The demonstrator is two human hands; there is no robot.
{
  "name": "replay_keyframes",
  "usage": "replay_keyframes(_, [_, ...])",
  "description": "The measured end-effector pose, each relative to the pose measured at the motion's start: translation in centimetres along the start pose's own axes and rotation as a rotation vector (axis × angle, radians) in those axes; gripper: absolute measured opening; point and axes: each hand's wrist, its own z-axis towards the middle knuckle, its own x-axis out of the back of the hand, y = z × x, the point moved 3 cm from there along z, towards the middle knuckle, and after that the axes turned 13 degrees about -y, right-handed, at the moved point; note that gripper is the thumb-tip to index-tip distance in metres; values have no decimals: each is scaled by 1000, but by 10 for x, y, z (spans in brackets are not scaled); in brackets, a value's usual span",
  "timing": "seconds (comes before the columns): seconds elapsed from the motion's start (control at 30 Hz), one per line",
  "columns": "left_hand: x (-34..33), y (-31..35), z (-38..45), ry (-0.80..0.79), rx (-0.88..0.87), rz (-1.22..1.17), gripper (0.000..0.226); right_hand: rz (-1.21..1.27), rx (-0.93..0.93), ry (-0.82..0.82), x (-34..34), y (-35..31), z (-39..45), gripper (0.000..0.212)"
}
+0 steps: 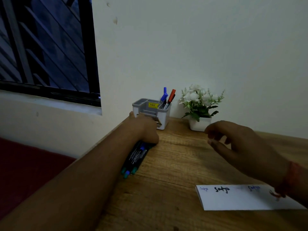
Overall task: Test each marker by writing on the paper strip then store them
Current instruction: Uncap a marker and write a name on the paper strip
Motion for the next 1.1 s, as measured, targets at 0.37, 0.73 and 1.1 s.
replay_keyframes(0.37, [29,49,-28,344,-325,-763,42,27,-65,-83,6,17,-60,24])
replay_keyframes(0.73, [8,134,-60,194,-371,-1575,25,3,22,-63,-1,13,-78,72])
replay_keyframes(1.1, [-11,153,-55,-141,-483,-1797,22,530,52,276,10,35,-87,12])
